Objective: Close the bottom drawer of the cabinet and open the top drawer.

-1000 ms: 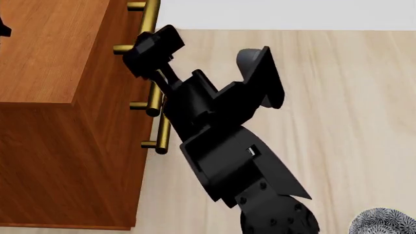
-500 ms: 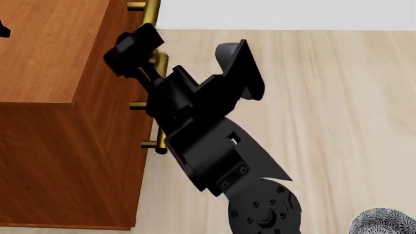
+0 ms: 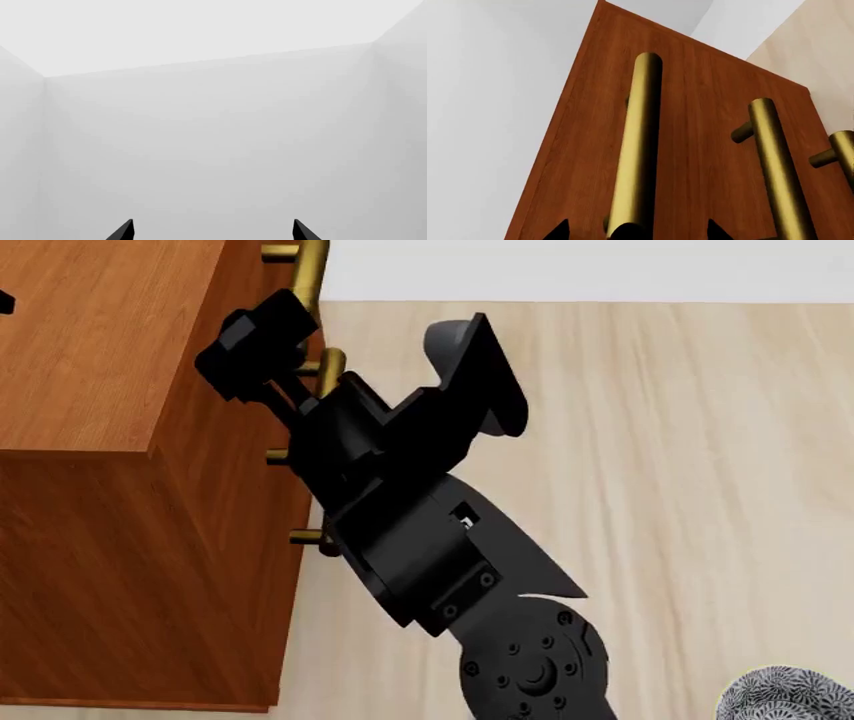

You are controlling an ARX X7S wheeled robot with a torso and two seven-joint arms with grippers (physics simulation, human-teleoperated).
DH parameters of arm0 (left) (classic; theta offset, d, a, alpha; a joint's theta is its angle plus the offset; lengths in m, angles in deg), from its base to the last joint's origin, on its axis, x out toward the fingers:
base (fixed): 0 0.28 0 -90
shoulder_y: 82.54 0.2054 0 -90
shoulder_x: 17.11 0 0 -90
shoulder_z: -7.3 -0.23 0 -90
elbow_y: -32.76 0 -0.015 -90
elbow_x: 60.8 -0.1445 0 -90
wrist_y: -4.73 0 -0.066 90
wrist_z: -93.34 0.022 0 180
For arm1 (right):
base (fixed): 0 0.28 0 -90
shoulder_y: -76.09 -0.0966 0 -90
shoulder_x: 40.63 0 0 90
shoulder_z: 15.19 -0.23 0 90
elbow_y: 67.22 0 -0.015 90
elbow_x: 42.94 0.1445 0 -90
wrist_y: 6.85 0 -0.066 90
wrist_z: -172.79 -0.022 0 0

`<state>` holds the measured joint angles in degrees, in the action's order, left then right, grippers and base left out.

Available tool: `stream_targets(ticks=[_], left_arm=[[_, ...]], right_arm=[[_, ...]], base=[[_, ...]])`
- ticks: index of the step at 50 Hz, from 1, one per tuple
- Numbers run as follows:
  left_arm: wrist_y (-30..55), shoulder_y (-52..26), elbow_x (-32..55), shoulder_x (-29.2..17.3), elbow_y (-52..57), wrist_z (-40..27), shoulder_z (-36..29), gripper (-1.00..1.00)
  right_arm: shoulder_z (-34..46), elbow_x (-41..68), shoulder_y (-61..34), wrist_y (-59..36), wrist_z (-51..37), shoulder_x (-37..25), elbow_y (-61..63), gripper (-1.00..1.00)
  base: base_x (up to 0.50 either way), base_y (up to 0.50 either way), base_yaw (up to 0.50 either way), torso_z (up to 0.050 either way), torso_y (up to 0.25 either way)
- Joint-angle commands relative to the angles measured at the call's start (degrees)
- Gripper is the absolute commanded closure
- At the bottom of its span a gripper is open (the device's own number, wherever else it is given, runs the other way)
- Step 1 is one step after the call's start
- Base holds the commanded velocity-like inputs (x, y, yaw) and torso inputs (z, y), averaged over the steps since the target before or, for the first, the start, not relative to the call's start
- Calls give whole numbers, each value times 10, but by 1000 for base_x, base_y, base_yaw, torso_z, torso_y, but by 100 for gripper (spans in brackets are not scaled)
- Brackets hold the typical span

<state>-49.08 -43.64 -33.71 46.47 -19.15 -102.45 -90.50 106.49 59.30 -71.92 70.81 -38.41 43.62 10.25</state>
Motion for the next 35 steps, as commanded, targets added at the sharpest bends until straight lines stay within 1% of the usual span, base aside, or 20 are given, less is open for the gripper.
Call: stream_targets(ticks=[1, 9, 35], left_arm=[[-1, -1, 0, -1, -1, -1, -3, -100], [-2, -2, 0, 0, -2, -2, -5, -100], [1, -7, 3, 1, 1, -7, -12, -100]], right_arm=[[19, 12, -3, 2, -1, 8, -2, 100], [18, 18, -1, 8, -8, 3, 12, 100], [-20, 30, -8, 39, -36, -39, 74, 100]], base=[[0, 0, 0, 0, 0], [1, 0, 0, 0, 0], [0, 0, 0, 0, 2]])
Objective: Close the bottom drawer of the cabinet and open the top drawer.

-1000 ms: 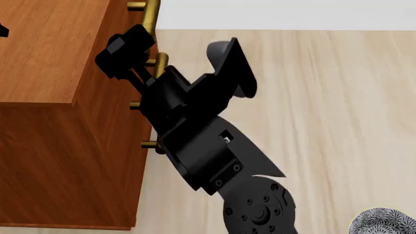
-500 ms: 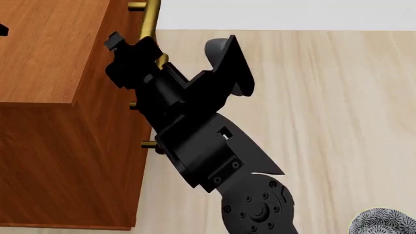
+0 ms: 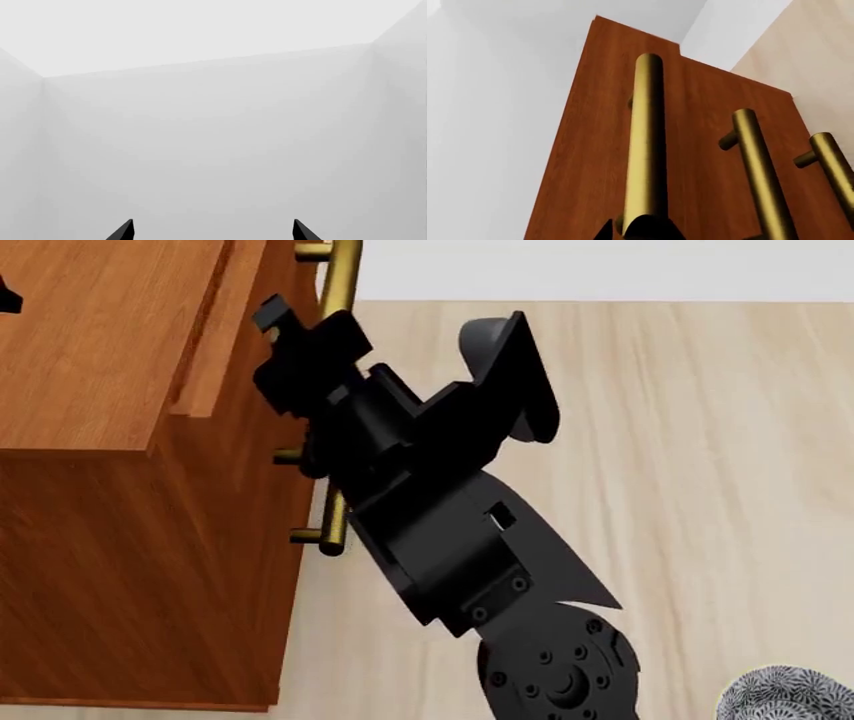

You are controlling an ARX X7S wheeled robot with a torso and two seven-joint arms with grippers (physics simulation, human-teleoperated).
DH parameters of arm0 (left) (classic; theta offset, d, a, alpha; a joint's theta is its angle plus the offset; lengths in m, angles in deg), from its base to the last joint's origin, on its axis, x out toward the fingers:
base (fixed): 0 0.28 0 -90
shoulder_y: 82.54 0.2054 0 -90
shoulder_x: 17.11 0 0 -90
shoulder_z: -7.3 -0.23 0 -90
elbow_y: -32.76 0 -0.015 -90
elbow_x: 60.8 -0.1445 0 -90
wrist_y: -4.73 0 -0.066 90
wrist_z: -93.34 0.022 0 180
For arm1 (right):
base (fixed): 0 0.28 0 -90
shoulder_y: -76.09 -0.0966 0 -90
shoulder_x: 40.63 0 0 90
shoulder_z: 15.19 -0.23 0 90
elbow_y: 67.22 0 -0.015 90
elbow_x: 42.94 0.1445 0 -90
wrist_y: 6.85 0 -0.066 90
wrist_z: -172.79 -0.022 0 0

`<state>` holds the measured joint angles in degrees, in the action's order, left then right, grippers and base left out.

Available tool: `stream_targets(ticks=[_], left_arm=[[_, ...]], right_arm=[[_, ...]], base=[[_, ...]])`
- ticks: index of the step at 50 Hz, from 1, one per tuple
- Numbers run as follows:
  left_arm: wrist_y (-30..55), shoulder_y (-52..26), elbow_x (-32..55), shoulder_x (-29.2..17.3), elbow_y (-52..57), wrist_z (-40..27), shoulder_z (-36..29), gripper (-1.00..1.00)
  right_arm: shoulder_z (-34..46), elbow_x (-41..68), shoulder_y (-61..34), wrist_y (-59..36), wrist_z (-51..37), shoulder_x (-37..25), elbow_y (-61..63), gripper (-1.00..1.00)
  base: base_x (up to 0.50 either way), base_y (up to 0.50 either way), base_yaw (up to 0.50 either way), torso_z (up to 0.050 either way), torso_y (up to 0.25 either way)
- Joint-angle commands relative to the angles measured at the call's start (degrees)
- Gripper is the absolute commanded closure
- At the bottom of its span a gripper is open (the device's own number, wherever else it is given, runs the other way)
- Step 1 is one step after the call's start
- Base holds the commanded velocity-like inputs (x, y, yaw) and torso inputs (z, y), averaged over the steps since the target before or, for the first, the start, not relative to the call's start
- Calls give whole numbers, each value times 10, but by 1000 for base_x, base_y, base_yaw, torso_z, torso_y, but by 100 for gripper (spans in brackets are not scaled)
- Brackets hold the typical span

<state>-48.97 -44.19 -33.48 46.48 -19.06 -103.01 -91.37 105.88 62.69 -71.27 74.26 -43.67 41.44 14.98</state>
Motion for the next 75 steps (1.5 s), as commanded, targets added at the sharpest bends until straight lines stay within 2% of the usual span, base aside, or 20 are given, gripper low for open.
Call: stream_targets(ticks=[1, 41, 75], left_arm=[[0, -2, 1, 0, 0, -2, -3, -100], [-2, -10, 5, 1, -2, -6, -11, -100], [-6, -9, 7, -1, -4, -9, -16, -100]], right_arm=[[-16, -4, -15, 7, 16, -19, 29, 100], [-64, 8, 8, 41, -4, -76, 86, 100], [-65, 11, 13, 50, 0, -76, 85, 100]], base=[[0, 0, 0, 0, 0], [0, 0, 0, 2, 5], [0, 0, 0, 2, 5]])
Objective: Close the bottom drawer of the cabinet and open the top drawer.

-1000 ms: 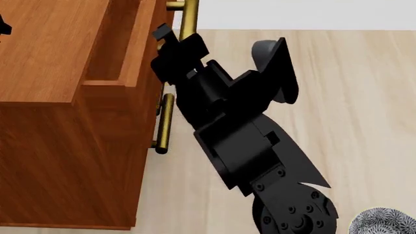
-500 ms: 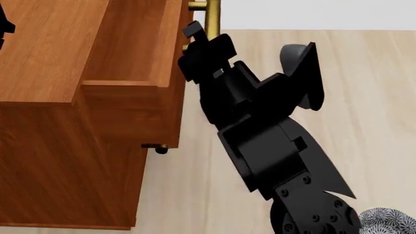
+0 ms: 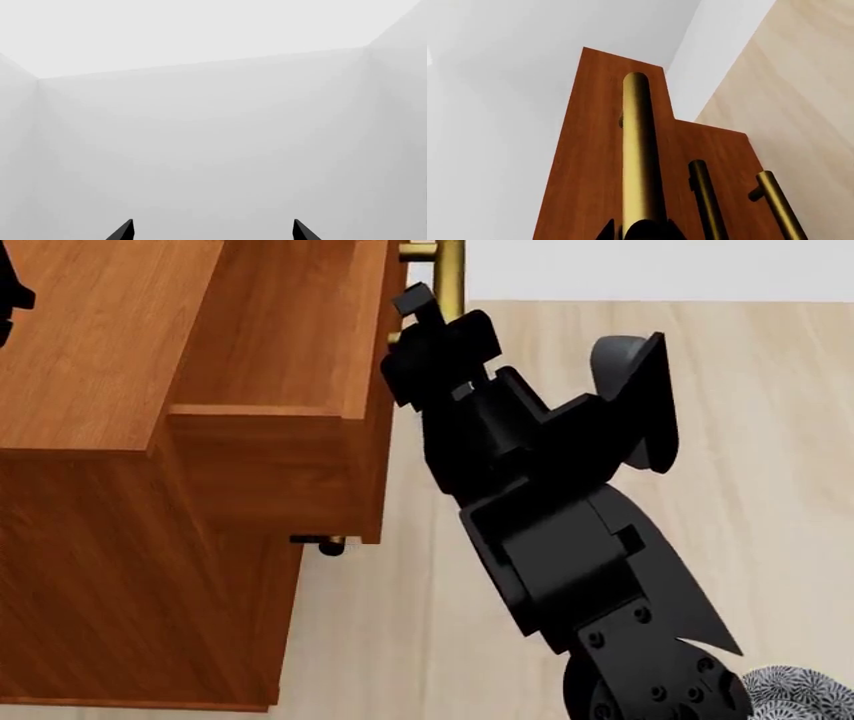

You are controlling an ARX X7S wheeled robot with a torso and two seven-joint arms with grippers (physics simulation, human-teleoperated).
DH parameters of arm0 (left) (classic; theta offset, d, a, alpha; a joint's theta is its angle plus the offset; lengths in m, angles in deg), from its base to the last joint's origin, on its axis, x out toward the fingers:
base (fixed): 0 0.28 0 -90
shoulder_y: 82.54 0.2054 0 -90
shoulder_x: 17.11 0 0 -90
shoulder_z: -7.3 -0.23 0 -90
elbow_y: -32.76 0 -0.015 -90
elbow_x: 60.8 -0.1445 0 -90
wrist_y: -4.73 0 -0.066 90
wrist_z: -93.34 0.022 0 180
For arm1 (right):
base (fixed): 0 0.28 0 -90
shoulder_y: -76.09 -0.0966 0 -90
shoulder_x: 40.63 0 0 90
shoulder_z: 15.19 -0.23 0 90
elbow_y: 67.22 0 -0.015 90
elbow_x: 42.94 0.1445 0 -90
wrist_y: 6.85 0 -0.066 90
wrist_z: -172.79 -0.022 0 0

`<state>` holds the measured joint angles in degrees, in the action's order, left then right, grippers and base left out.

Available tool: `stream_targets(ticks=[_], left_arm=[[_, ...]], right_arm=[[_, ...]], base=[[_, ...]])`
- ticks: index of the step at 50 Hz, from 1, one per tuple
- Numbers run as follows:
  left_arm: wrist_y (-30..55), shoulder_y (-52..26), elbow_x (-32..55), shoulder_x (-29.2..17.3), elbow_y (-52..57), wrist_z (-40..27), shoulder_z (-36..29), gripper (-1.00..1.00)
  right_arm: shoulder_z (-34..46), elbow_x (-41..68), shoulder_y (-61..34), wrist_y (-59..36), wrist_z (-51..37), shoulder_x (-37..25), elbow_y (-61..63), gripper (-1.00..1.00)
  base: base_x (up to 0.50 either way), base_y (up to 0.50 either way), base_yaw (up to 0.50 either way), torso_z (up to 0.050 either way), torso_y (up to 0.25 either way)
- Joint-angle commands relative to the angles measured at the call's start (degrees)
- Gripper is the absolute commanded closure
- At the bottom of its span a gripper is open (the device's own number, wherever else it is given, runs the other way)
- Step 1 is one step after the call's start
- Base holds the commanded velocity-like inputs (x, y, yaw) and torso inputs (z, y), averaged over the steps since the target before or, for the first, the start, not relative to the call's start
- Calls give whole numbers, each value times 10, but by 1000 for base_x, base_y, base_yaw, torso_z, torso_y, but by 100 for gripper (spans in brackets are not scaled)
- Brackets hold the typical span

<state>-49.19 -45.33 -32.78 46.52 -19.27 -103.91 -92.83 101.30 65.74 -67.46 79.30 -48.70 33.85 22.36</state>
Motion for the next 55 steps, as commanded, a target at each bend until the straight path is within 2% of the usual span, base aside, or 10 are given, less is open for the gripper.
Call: stream_targets(ticks=[1, 5, 6, 55], left_arm=[[-4, 3, 0, -1, -2, 0, -1, -100], [-7, 3, -1, -2, -3, 0, 0, -100], [-7, 3, 0, -2, -3, -1, 1, -100], [-5, -2, 3, -6, 0, -7, -8, -100]], right_arm=[[-19, -20, -25, -1, 50, 0, 11, 100], [-19, -20, -26, 0, 50, 0, 10, 100], [-17, -21, -27, -2, 50, -2, 9, -100], [-16, -23, 0, 17, 59, -4, -13, -100]], base=[[12, 0, 0, 10, 0], [0, 1, 0, 0, 3], [13, 0, 0, 0, 0], [0, 0, 0, 0, 1]])
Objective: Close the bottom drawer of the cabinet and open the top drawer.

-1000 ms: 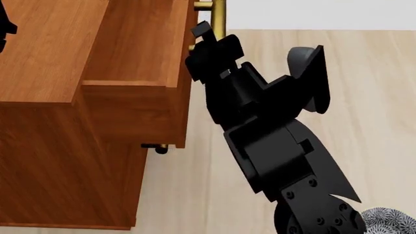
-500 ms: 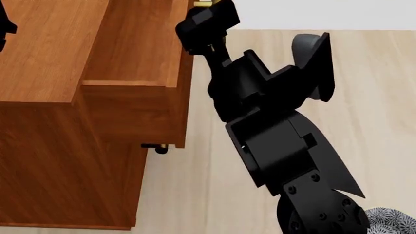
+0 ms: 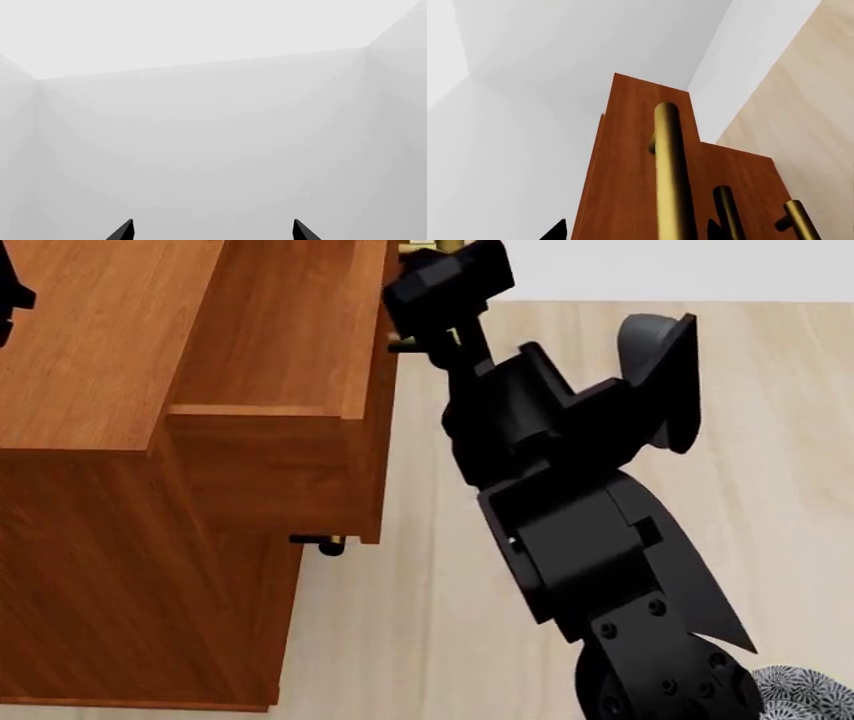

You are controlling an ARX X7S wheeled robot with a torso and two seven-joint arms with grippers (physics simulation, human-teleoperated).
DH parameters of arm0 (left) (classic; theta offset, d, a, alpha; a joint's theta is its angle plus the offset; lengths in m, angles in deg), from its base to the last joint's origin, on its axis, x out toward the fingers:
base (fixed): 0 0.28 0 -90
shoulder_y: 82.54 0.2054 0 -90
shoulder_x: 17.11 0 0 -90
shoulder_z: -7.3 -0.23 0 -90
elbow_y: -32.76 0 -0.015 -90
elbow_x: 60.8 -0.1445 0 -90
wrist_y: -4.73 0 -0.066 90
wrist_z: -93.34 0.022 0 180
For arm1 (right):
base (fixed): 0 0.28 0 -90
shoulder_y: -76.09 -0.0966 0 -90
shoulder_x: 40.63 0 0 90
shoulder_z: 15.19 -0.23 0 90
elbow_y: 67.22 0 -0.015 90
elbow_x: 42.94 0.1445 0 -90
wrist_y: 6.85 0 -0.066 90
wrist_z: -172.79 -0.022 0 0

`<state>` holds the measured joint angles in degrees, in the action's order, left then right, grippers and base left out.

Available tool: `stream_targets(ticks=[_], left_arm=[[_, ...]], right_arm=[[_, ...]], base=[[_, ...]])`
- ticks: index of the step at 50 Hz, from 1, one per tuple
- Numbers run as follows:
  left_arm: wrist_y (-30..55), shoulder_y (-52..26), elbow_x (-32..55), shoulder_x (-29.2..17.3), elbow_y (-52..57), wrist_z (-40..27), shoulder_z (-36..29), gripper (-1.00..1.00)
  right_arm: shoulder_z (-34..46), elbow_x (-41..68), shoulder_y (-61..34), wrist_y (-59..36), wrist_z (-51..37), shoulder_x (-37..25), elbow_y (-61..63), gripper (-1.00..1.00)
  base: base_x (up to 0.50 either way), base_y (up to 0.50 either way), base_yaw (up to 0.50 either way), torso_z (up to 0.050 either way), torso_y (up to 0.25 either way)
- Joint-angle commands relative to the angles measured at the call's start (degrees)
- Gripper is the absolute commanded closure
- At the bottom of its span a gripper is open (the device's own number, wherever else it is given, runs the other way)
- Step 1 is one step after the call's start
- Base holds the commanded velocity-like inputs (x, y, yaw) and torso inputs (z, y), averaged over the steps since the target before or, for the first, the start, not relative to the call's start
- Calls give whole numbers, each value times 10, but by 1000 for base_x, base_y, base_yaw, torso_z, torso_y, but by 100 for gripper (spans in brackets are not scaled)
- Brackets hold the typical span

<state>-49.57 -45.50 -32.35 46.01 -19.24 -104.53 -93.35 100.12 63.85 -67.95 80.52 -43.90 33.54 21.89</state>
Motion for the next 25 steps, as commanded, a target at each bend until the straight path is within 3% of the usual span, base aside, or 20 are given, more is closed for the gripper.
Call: stream_targets(ticks=[1, 25], left_arm=[[-2, 0, -1, -1, -1, 0, -3, -100], [-3, -4, 1, -1, -3, -2, -9, -100]], right_arm=[[-4, -4, 5, 5, 13, -1, -11, -100], [-5, -3, 17, 11, 21, -5, -35, -100]], base=[[0, 0, 0, 0, 0], [0, 0, 0, 0, 0]])
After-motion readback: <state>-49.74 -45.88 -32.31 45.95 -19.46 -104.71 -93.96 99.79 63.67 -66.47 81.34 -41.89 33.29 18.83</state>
